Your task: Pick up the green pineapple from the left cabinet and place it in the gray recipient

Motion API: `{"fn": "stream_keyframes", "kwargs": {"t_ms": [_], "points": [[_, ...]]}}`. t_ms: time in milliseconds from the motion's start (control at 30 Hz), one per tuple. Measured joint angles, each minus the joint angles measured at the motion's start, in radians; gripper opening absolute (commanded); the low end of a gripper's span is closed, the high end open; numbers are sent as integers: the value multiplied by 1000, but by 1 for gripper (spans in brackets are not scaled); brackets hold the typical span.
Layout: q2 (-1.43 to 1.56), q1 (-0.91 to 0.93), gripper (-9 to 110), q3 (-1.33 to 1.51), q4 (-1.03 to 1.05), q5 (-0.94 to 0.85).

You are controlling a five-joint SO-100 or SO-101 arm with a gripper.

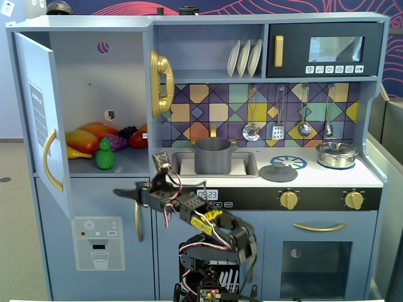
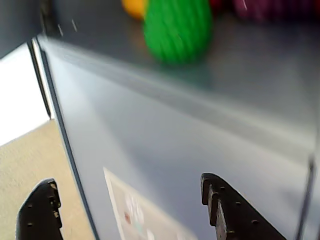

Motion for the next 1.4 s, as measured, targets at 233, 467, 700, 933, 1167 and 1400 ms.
{"fn": "stream_keyframes", "kwargs": {"t_ms": [233,467,700,933,1167,1400], "points": [[-293,-5,33,-210,-120,-25],[-572,3,35,-426,-216,-12],[-761,71,35,-578,-256,5],[-830,97,35,-623,-256,29],[-943,97,32,-746,-256,29],[-1101,58,0,-896,-256,3]]}}
